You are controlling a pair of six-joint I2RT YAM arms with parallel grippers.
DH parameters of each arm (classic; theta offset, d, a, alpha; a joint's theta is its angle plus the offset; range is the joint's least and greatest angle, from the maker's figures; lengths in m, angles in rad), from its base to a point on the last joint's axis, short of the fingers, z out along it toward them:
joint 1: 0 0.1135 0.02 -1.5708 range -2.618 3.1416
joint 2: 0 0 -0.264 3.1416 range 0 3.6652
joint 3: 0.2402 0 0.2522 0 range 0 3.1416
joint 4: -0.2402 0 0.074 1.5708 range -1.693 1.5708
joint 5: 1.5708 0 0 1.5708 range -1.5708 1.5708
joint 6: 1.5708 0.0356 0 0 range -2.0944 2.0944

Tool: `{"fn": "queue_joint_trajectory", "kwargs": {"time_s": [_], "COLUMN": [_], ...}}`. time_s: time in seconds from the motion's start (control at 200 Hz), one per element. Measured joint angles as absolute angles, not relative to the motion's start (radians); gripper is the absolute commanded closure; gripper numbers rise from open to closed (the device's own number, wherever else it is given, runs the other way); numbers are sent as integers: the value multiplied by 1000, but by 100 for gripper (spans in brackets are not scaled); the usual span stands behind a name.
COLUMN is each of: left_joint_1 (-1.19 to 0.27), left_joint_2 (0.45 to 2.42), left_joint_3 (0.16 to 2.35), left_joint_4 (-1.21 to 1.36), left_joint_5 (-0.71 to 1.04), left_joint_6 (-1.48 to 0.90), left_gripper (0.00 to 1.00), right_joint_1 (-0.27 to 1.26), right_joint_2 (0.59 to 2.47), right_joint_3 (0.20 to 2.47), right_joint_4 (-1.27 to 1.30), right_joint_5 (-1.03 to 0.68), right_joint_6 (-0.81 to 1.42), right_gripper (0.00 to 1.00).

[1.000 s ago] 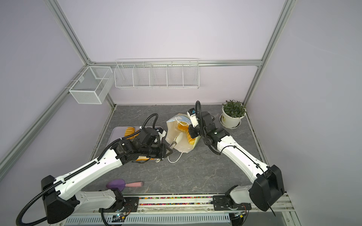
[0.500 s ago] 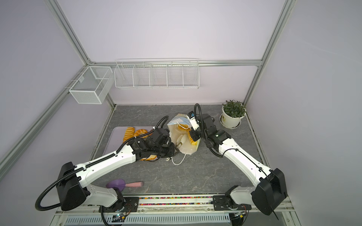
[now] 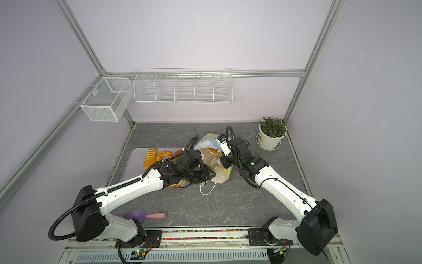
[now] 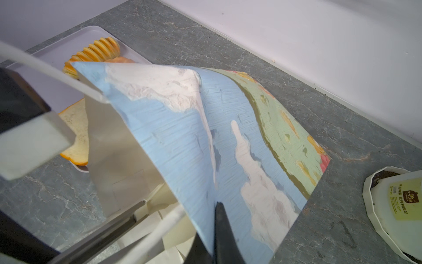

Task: Take the fake bread out of the paper bag
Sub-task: 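Move the open tongs into the paper bag toward the second spiral bread, then close the tongs on the yellow spiral bread inside the bag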

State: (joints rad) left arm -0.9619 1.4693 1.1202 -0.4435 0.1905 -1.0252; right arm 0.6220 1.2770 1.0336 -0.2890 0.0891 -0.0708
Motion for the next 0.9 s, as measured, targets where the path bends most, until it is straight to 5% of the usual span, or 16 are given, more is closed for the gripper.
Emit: {"fn": "queue_joint_trajectory", "kwargs": {"time_s": [0.9], "left_joint_1": [-963], "left_joint_2": [1552], "left_joint_3": [1076], "left_joint_4": [-333], "left_joint_5": [228], "left_joint_6": [-1144], "left_gripper": [57], "right_joint_1": [633], "right_joint_2": [1292], "right_joint_3": [1034], "right_joint_4": [-271], "right_joint_5": [89], "right_joint_6": [-29], "right_gripper": [93]}}
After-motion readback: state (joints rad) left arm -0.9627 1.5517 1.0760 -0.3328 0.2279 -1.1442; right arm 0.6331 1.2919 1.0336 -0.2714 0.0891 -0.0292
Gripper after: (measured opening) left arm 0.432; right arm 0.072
